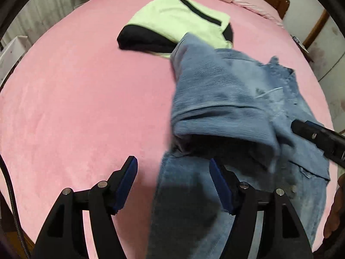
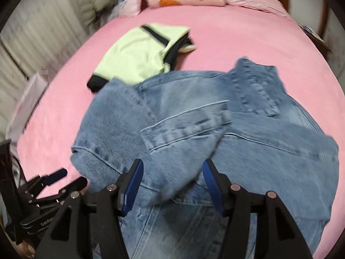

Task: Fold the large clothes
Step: 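Fold the gripped sleeve across the jacket front toward the right tool, then release the sleeve with the left tool while the right tool grasps the cuff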

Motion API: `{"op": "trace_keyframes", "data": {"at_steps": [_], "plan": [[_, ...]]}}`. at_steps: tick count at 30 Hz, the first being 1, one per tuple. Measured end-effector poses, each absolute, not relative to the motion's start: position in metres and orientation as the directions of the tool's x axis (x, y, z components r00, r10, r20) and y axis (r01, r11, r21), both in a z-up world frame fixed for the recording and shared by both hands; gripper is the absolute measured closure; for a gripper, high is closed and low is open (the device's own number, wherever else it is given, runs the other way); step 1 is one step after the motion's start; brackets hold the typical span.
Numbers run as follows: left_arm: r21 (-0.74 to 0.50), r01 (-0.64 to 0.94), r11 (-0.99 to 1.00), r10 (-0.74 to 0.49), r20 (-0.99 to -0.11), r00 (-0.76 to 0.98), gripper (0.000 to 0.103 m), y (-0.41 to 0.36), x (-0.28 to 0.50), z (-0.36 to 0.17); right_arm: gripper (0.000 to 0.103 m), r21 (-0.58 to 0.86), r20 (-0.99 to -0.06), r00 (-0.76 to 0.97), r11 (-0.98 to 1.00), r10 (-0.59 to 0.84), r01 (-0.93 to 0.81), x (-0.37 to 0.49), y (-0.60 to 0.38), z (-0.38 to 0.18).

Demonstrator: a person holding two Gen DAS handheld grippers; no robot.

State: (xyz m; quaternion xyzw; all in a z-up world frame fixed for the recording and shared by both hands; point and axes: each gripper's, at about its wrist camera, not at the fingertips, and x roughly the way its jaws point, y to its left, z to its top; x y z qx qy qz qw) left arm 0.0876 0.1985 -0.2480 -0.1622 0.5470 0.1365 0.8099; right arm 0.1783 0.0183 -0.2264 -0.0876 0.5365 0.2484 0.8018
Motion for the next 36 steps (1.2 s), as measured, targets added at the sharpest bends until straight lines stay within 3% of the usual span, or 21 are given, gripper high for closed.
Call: {"op": "trace_keyframes", "data": {"at_steps": [9,10,11,14,16,17,21,23,27,31,33,35,36], "plan": [[-0.115,-0.382,0.917,0.037,-0.93,0.366,0.035,0.207,0.126,-0.284,0.046,-0.06,-0.937,0.324,0.855,0.129,-0.515,0.192,0.048,-0.272],[-0.11,-0.381,0.918,0.042,-0.928,0.369,0.035,0.207,0.129,-0.284,0.057,-0.058,-0.934,0.331,0.859,0.134,-0.509,0.194,0.047,-0.272],[-0.104,-0.384,0.918,0.05,-0.928,0.37,0.035,0.208,0.132,-0.284,0.079,-0.048,-0.931,0.334,0.861,0.145,-0.507,0.196,0.045,-0.27],[-0.09,-0.399,0.913,0.068,-0.928,0.367,0.039,0.21,0.142,-0.286,0.086,-0.018,-0.911,0.372,0.883,0.179,-0.469,0.2,0.031,-0.253],[-0.111,-0.399,0.91,0.05,-0.927,0.372,0.057,0.211,0.145,-0.287,0.087,0.006,-0.87,0.446,0.909,0.21,-0.416,0.203,0.009,-0.228],[-0.125,-0.4,0.908,0.036,-0.928,0.371,0.06,0.211,0.147,-0.288,0.087,0.021,-0.849,0.479,0.92,0.223,-0.391,0.204,-0.004,-0.216],[-0.106,-0.402,0.91,0.056,-0.927,0.371,0.062,0.201,0.148,-0.289,0.093,0.035,-0.745,0.648,0.979,0.16,-0.202,0.196,-0.078,-0.178],[-0.101,-0.39,0.915,0.05,-0.932,0.358,0.062,0.194,0.149,-0.293,0.093,0.062,-0.759,0.641,0.993,0.111,-0.099,0.191,-0.12,-0.186],[-0.045,-0.362,0.931,0.089,-0.935,0.344,0.062,0.183,0.149,-0.298,0.088,0.038,-0.887,0.461,0.998,0.011,0.048,0.18,-0.182,-0.25],[-0.02,-0.31,0.95,0.087,-0.942,0.324,0.061,0.18,0.148,-0.296,0.088,0.215,-0.943,0.285,0.969,0.174,0.12,0.167,-0.216,-0.287],[-0.015,-0.274,0.962,0.073,-0.949,0.307,0.054,0.178,0.146,-0.295,0.08,0.281,-0.925,0.296,0.953,0.238,0.111,0.168,-0.22,-0.283],[-0.02,-0.222,0.975,0.047,-0.955,0.292,0.054,0.178,0.145,-0.291,0.057,0.309,-0.907,0.325,0.948,0.268,0.081,0.173,-0.215,-0.273],[-0.029,-0.205,0.978,0.032,-0.956,0.29,0.054,0.177,0.143,-0.288,0.054,0.327,-0.895,0.34,0.944,0.29,0.055,0.183,-0.212,-0.268]]}}
